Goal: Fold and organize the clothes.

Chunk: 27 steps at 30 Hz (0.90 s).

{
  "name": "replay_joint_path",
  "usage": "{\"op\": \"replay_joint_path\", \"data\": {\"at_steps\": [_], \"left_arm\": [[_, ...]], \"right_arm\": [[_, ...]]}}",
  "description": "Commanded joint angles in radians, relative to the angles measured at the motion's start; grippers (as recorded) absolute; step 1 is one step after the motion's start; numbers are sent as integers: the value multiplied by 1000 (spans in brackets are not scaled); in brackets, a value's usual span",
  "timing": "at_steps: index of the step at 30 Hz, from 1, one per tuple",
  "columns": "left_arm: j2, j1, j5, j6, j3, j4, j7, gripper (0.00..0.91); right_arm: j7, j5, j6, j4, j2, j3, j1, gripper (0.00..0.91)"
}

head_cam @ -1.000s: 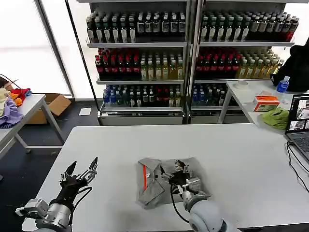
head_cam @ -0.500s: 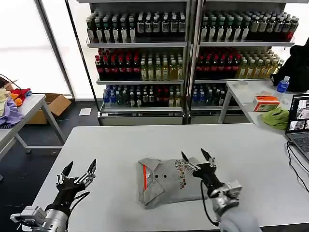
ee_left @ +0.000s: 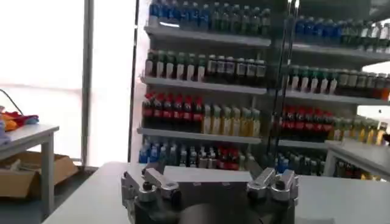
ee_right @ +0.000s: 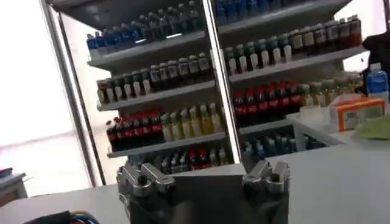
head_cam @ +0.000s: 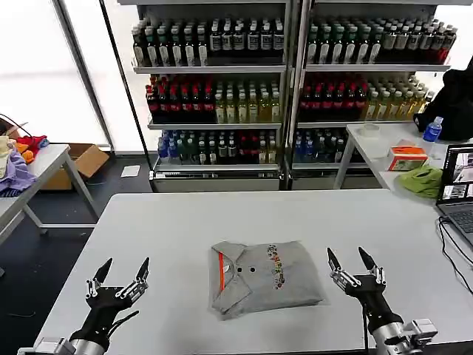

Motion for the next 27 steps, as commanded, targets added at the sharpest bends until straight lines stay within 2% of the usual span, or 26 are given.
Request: {"op": "replay_joint_path", "data": {"at_steps": [1, 5, 7, 11, 20, 27], "left_arm": [[0, 47, 47, -50, 7, 8, 11, 907], [-5, 50, 47, -52, 6, 5, 13, 907], [-4, 51, 46, -55, 4, 4, 17, 907], [1, 53, 53, -61, 13, 6, 20, 907], [23, 79, 81, -78, 27, 1, 54, 907], [23, 82, 142, -94, -4, -11, 92, 907]], "right_arm": [[-69, -57, 78, 33, 15, 60, -145, 907], [-70, -88, 80, 49, 18, 24, -152, 907], [-77, -132, 94, 36, 15, 5, -150, 907], [-82, -145, 86, 51, 6, -7, -151, 907], [-113, -165, 92, 39, 2, 19, -152, 907], [-115, -161, 90, 34, -5, 54, -141, 907]]}}
